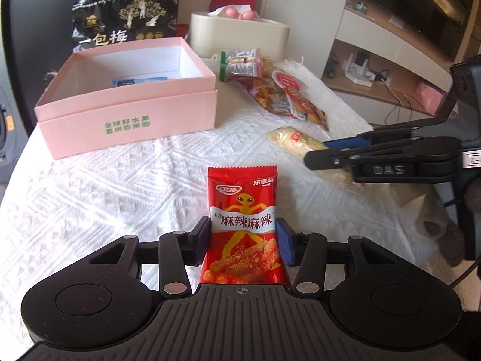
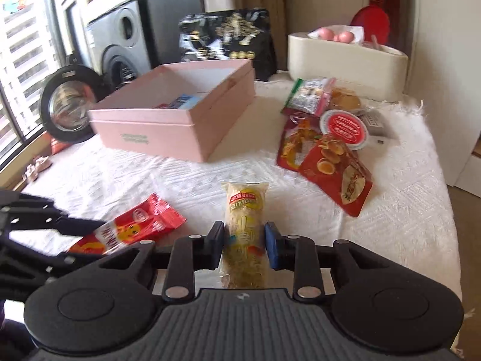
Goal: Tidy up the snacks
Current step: 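Grasp the red bag with the left gripper while the right gripper grasps the yellow stick snack, then lower both held snacks into the pink box and open both grippers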
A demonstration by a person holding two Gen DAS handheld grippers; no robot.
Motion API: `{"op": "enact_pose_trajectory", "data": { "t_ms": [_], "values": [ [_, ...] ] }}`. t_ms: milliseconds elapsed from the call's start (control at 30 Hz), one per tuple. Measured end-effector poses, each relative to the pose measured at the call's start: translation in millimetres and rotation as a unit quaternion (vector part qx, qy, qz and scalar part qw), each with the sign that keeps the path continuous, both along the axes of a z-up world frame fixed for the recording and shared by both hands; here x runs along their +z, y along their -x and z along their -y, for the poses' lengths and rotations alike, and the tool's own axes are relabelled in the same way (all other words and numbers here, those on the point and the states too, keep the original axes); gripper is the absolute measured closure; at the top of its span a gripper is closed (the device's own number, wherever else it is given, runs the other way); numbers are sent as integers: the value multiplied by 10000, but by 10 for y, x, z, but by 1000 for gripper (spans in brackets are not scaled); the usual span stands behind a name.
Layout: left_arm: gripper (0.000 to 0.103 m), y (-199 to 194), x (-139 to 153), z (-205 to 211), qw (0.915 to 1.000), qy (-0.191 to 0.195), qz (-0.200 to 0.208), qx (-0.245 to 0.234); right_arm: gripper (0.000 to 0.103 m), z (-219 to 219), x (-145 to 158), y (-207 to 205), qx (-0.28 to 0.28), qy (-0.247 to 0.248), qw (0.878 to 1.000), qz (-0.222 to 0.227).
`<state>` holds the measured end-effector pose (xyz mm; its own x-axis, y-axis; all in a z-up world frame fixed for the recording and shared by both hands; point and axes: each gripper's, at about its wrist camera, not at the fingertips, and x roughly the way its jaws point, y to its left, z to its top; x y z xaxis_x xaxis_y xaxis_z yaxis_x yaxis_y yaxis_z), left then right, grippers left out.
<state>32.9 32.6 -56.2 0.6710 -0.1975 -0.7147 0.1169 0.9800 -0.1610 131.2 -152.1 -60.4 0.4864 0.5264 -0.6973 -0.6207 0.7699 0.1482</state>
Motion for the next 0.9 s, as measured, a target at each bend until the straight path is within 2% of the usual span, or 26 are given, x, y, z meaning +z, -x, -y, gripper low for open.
{"op": "enact_pose_trajectory", "data": {
  "t_ms": [167,267,333,467,533,633,700,767,900],
  "values": [
    [52,289,210,-130,9997,119,223,53,75,48,369,374,505,-345,9981,-5],
    [52,396,520,-292,9972,65,708,238,75,-24,616,525,778,-578,9952,151],
    [52,395,766,-416,9929,-70,1119,396,75,-100,825,578,898,-719,9926,392],
    [51,185,1245,-685,9773,-341,1927,805,75,-218,1210,495,852,-896,9876,971],
    [51,-46,1374,-812,9732,-343,2084,912,75,-270,1362,401,723,-955,9856,1197],
    [50,-536,1394,-1070,9732,88,1889,1309,75,-340,1462,268,602,-1002,9842,1331],
    [48,-875,1264,-1276,9702,643,1741,1557,75,-385,1457,182,545,-974,9845,1351],
    [47,-1181,1029,-1420,9695,958,1549,1642,75,-430,1402,82,521,-919,9861,1280],
    [47,-1663,543,-1505,9807,671,677,1704,75,-533,1215,-141,388,-707,9917,997]
  ]
}}
